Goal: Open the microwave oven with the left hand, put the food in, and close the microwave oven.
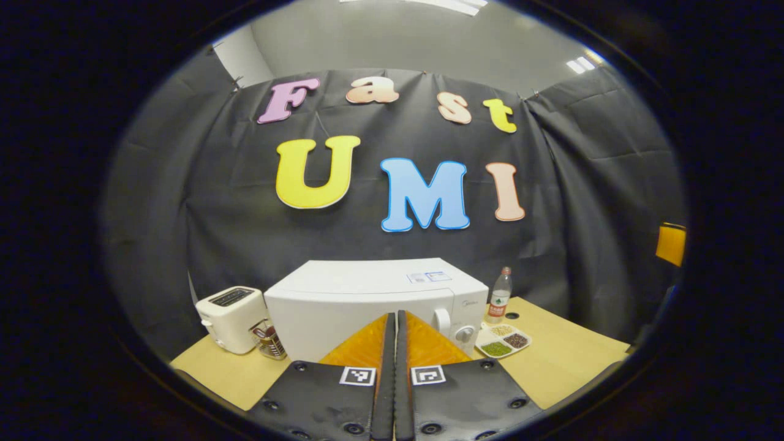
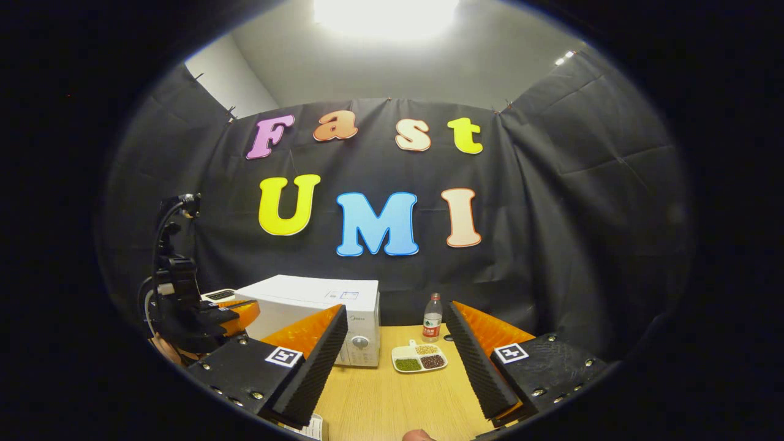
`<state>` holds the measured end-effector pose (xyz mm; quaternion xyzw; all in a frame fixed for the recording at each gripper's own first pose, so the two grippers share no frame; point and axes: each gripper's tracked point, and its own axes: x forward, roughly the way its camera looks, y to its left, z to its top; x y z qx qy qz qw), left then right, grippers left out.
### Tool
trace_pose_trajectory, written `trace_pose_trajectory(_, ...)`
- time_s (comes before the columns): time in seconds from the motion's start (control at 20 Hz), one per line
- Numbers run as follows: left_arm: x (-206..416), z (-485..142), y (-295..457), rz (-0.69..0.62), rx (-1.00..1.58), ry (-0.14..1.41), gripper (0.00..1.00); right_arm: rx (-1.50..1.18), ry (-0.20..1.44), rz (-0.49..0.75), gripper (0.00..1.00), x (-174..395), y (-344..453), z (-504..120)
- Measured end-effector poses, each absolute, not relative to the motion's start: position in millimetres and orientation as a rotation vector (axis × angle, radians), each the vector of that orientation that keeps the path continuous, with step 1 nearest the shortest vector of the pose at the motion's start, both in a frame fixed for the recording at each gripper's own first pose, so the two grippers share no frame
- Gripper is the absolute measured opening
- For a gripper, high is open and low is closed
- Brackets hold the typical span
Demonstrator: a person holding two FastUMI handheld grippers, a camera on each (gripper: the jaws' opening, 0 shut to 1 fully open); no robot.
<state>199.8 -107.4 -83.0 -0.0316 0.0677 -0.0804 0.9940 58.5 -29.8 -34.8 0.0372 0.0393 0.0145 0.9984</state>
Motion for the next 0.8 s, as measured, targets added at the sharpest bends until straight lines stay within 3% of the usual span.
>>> trace_pose_trajectory(0.5, 86, -25, -80, -0.063, -0.029, 0.069, 0.07, 0.102, 0.053, 0.124, 0.98, 14, -34, -25)
trace_pose_trajectory(0.8, 44, -21, -39, -0.015, -0.03, 0.062, 0.07, 0.104, 0.037, 0.147, 0.98, 3, -10, -16)
